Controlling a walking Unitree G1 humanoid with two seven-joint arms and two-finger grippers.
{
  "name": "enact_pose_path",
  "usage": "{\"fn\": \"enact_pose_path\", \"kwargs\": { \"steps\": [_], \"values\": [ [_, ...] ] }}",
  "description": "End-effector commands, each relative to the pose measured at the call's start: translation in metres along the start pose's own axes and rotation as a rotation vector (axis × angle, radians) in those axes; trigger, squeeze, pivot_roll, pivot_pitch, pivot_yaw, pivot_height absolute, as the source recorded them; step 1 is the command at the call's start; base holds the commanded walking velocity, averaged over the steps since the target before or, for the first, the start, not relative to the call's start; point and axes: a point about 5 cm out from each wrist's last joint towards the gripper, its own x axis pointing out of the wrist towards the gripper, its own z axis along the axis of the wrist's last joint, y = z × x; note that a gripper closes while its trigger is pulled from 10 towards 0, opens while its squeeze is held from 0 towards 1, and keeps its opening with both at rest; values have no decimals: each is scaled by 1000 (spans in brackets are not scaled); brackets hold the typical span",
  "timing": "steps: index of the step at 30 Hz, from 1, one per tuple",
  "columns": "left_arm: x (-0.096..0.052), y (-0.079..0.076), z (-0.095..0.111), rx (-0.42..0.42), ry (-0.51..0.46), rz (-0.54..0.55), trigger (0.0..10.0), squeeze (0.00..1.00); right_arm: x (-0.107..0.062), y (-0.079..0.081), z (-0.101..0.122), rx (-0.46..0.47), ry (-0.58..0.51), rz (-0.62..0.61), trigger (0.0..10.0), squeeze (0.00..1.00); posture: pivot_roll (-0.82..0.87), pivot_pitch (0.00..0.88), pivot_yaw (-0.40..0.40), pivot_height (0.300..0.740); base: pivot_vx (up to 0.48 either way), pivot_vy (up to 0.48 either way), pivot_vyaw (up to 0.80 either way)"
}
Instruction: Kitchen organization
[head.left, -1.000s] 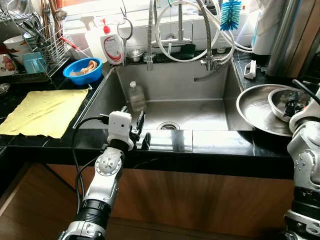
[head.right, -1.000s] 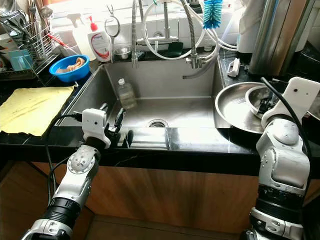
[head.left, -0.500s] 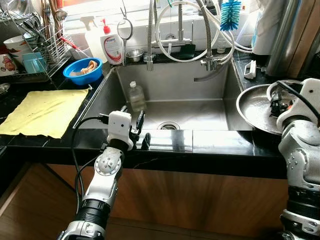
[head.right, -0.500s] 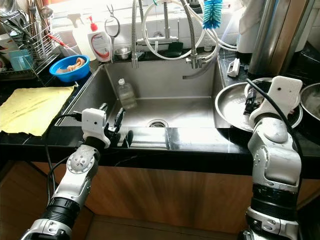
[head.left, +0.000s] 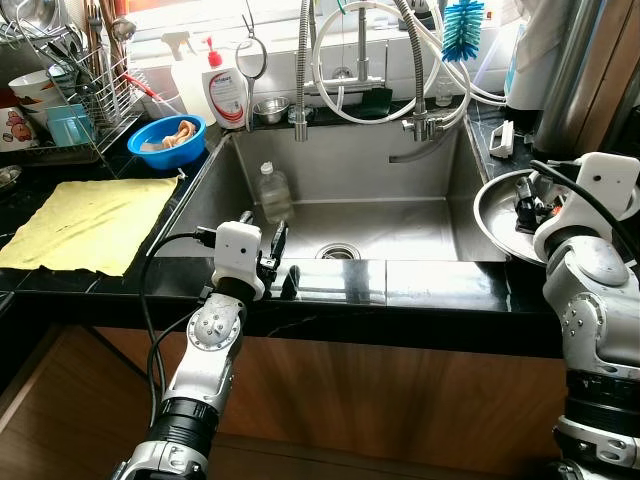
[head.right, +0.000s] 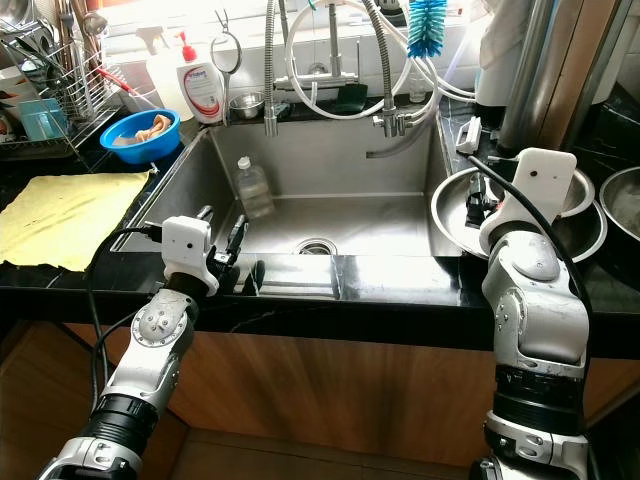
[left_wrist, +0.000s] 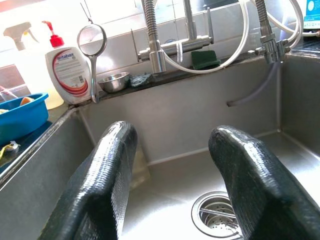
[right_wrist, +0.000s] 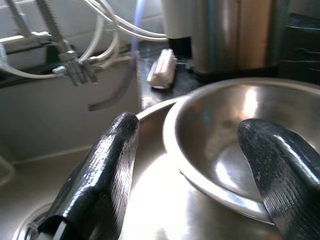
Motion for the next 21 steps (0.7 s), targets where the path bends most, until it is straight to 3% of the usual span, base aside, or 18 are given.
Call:
{"fn": "enact_pose_path", "kwargs": {
  "steps": [1, 6, 15, 21],
  "values": [
    [2, 7, 3, 26, -7, 15, 10000, 0, 0, 11, 10, 23, -43, 47, 10000, 0, -287, 0, 141, 740, 0, 0, 0],
    [2, 7, 3, 28, -6, 17, 10000, 0, -2, 6, 17, 40, -81, 33, 10000, 0, -290, 0, 143, 740, 0, 0, 0],
    [3, 7, 2, 25, -6, 12, 10000, 0, -8, -36, 27, 69, -117, -207, 10000, 0, -304, 0, 149, 740, 0, 0, 0],
    [3, 7, 2, 25, -8, 14, 10000, 0, -10, -41, 21, 108, -91, -267, 10000, 0, -302, 0, 146, 740, 0, 0, 0]
  ]
}}
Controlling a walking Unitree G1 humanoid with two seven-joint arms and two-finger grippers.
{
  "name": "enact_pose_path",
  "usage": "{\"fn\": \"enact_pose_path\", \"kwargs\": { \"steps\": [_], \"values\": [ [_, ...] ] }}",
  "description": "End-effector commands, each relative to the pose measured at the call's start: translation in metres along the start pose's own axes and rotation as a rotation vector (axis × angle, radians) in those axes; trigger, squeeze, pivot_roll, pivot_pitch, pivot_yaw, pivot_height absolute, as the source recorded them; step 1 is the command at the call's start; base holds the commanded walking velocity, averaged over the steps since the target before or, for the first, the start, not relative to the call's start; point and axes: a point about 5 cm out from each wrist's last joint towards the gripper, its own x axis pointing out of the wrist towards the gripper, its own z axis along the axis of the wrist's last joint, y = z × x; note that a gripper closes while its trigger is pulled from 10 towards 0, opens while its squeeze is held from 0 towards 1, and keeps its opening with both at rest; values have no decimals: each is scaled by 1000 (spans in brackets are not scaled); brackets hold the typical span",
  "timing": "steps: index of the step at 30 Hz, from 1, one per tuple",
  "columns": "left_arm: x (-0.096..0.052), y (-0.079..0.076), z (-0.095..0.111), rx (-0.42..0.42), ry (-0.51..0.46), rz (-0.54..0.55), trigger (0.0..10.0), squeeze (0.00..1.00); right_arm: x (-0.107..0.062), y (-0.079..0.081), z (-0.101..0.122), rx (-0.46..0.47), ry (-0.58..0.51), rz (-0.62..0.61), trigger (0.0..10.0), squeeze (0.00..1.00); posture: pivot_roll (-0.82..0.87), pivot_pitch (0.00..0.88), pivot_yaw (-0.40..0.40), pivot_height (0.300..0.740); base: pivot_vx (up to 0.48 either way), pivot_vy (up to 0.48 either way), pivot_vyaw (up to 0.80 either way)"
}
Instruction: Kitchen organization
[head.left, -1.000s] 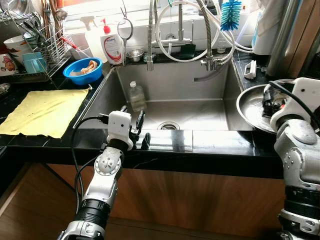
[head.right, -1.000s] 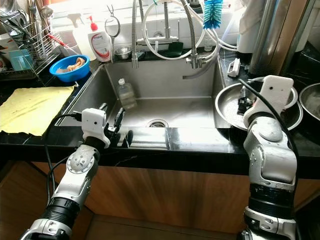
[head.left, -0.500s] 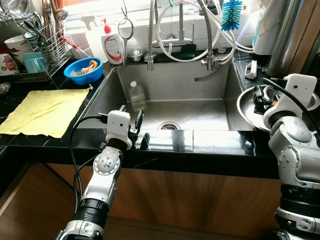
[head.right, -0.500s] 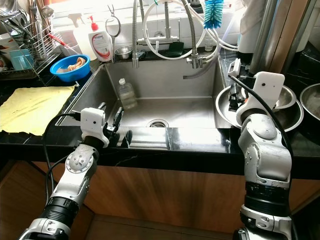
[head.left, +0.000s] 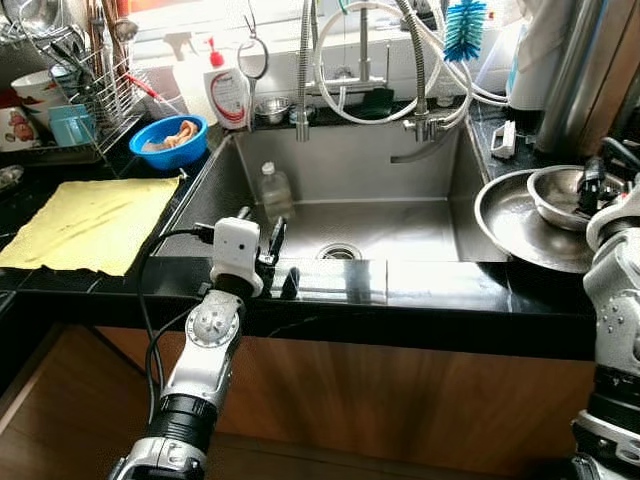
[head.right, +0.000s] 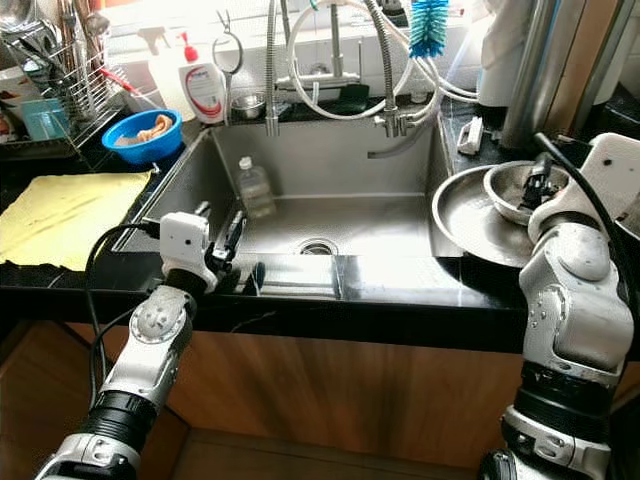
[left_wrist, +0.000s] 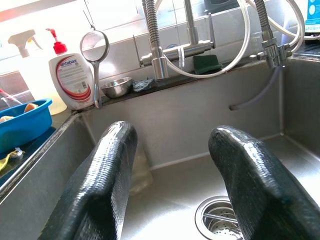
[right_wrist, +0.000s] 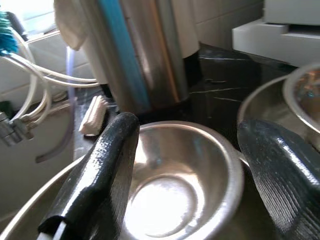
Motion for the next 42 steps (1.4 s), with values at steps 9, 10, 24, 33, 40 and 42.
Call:
{"fn": "enact_pose_path", "kwargs": {
  "steps": [9, 10, 24, 33, 40, 42],
  "values": [
    [1, 5, 0, 16, 1, 9, 10000, 0, -3, 3, -12, 43, 69, -36, 10000, 0, -299, 0, 144, 740, 0, 0, 0],
    [1, 5, 0, 15, 0, 9, 10000, 0, -4, 5, -13, 50, 72, -30, 10000, 0, -299, 0, 144, 740, 0, 0, 0],
    [0, 6, -1, 18, 1, 12, 10000, 0, -6, 4, -13, 139, 63, -93, 10000, 0, -297, 0, 143, 740, 0, 0, 0],
    [1, 7, 1, 22, -5, 13, 10000, 0, -6, 9, -18, 178, 95, -89, 10000, 0, -291, 0, 142, 740, 0, 0, 0],
    [4, 9, 4, 30, -16, 14, 10000, 0, -2, 14, -16, 221, 102, -84, 10000, 0, -292, 0, 144, 740, 0, 0, 0],
    [4, 9, 4, 33, -17, 13, 10000, 0, -2, 15, -17, 255, 116, -94, 10000, 0, -289, 0, 143, 740, 0, 0, 0]
  ]
}}
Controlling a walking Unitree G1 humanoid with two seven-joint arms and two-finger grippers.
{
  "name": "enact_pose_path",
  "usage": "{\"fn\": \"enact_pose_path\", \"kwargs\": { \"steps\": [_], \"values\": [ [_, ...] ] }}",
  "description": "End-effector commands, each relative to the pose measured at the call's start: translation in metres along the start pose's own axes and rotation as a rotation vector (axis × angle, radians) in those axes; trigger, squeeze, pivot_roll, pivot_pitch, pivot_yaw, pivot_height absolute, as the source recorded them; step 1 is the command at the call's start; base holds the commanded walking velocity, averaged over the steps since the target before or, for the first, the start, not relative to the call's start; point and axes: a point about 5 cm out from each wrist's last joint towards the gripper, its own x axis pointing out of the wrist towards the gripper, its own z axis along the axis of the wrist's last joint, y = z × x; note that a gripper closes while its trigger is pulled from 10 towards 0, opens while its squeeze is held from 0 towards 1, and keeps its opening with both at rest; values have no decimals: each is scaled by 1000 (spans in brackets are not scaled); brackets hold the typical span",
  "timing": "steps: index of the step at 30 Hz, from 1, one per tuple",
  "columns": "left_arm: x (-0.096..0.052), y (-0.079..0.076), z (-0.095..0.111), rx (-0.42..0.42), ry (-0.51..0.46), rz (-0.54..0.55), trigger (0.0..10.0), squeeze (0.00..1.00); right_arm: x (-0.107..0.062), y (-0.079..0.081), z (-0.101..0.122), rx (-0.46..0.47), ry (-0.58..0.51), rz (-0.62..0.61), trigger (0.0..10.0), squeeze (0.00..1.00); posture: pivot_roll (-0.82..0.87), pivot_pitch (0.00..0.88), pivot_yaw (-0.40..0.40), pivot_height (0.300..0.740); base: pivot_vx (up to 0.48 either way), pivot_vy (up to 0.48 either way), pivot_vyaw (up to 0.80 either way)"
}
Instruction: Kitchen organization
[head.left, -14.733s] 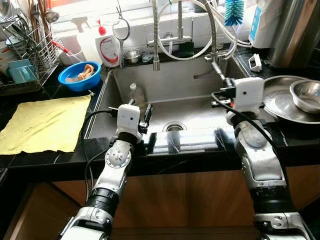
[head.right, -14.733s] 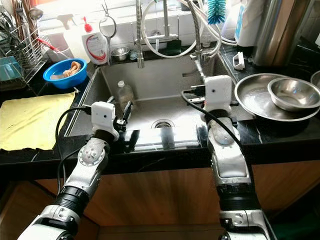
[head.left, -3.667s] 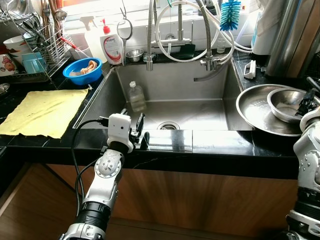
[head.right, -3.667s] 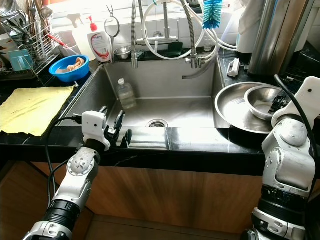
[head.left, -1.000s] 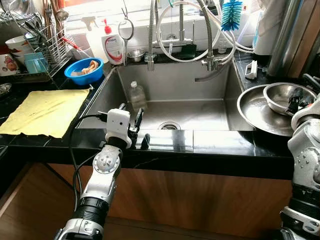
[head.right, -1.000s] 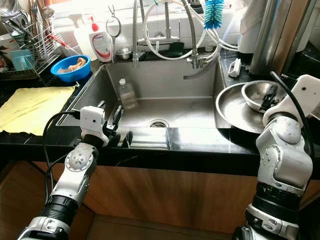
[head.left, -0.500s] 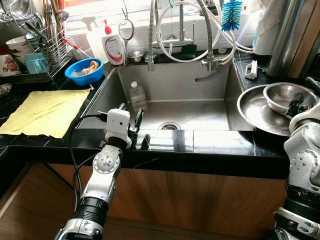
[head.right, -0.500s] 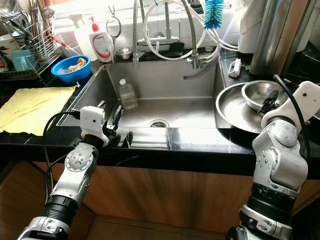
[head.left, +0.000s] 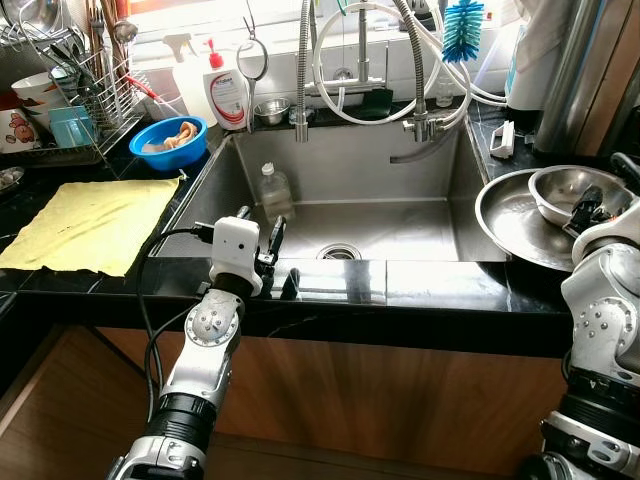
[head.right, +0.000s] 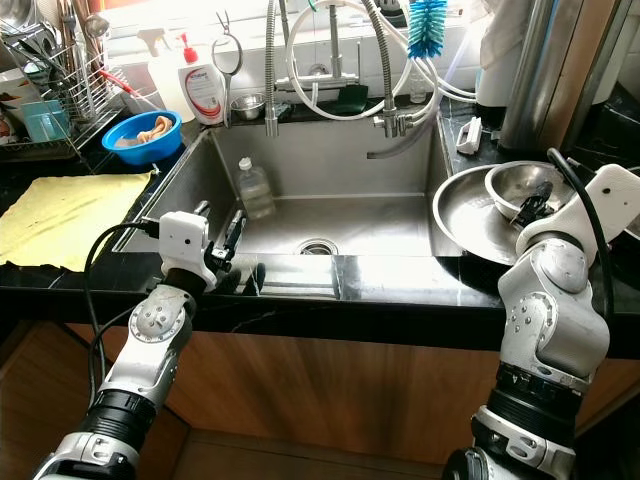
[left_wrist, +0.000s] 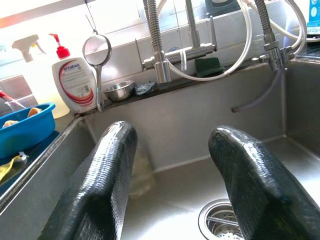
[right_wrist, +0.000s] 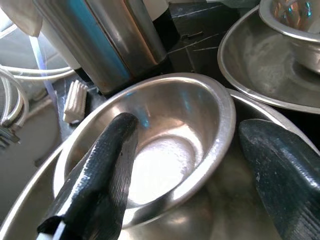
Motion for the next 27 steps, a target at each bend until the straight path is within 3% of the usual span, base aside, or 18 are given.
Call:
{"fn": "enact_pose_path", "kwargs": {
  "steps": [1, 9, 10, 11, 12, 13, 27],
  "values": [
    [2, 7, 2, 25, -8, 9, 10000, 0, 1, 7, -1, 51, 20, 5, 10000, 0, -289, 0, 143, 740, 0, 0, 0],
    [1, 9, 2, 41, -10, 6, 10000, 0, 4, 10, -7, 99, 60, -2, 10000, 0, -284, 0, 141, 740, 0, 0, 0],
    [1, 9, 2, 43, -11, 4, 10000, 0, 4, 10, -7, 106, 61, -4, 6706, 0, -286, 0, 144, 740, 0, 0, 0],
    [1, 9, 2, 43, -11, 3, 10000, 0, 4, 10, -7, 109, 61, -6, 6706, 0, -286, 0, 144, 740, 0, 0, 0],
    [1, 9, 2, 44, -12, 2, 10000, 0, 4, 10, -7, 111, 60, -10, 2000, 0, -289, 0, 146, 740, 0, 0, 0],
    [1, 9, 2, 45, -12, -1, 10000, 0, 4, 10, -7, 115, 60, -16, 0, 0, -288, 0, 145, 740, 0, 0, 0],
    [0, 9, 2, 52, -16, -8, 10000, 0, 7, 11, -7, 135, 64, -29, 0, 0, -284, 0, 145, 740, 0, 0, 0]
  ]
}}
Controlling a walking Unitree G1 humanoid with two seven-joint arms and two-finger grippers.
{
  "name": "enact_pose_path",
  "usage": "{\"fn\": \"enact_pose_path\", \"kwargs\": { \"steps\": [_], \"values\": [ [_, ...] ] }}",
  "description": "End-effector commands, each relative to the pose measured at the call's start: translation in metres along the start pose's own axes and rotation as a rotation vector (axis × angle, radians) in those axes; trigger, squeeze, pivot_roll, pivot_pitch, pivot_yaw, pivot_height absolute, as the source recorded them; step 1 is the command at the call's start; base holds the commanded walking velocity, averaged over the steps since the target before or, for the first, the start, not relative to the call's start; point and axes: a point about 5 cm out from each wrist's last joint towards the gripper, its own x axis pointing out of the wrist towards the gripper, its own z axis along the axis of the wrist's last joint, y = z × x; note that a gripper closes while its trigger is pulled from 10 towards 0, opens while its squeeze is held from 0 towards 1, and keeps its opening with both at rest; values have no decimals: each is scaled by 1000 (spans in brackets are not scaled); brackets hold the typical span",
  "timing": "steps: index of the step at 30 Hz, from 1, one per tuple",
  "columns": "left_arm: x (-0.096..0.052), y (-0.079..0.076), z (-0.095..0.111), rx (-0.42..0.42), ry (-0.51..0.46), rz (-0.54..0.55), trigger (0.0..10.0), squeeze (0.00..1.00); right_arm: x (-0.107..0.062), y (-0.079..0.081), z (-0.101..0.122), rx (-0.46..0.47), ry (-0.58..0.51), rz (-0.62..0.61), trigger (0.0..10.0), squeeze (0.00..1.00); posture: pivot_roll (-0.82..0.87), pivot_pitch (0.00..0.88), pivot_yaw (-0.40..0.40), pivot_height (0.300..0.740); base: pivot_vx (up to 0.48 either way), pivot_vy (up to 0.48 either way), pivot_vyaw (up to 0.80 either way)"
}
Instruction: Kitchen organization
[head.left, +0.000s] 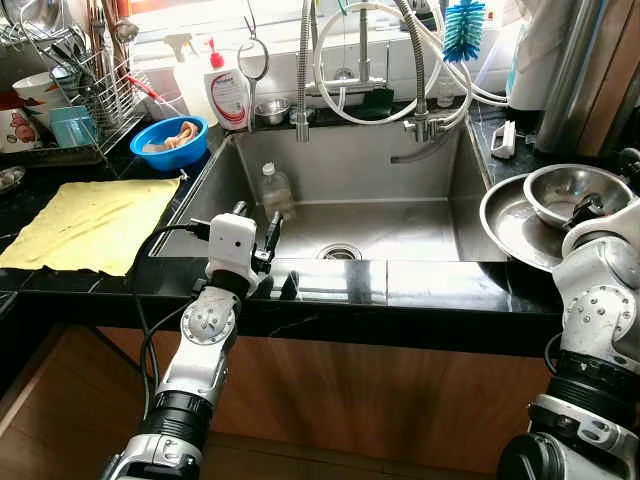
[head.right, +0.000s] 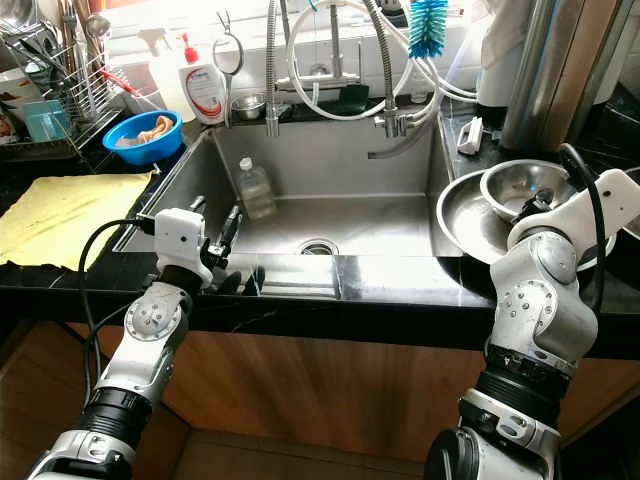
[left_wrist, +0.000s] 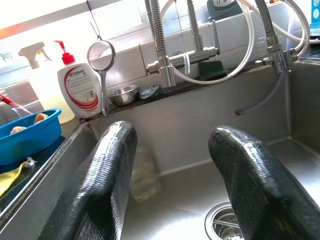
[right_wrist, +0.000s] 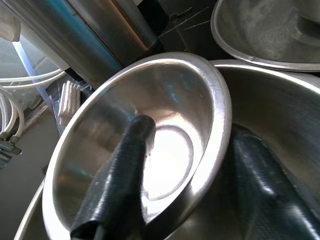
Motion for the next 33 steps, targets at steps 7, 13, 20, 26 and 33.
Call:
{"fn": "enact_pose_path", "kwargs": {
  "steps": [7, 13, 20, 26, 33],
  "values": [
    [3, 5, 1, 34, -2, -9, 10000, 0, 0, 8, -2, 18, 19, 17, 235, 0, -280, 0, 143, 740, 0, 0, 0],
    [3, 6, 1, 32, -1, -3, 10000, 0, 0, 5, -2, 28, 9, -3, 0, 0, -276, 0, 142, 740, 0, 0, 0],
    [5, 6, 4, 30, -10, 0, 10000, 0, -9, 11, 20, -25, -124, -15, 0, 0, -278, 0, 147, 740, 0, 0, 0],
    [7, 4, 7, 22, -21, 4, 10000, 0, -20, 29, 39, -127, -294, 50, 10000, 0, -278, 0, 146, 740, 0, 0, 0],
    [6, 3, 7, 12, -20, 16, 10000, 0, -33, 55, 26, -239, -370, 282, 10000, 0, -275, 0, 145, 740, 0, 0, 0]
  ]
}}
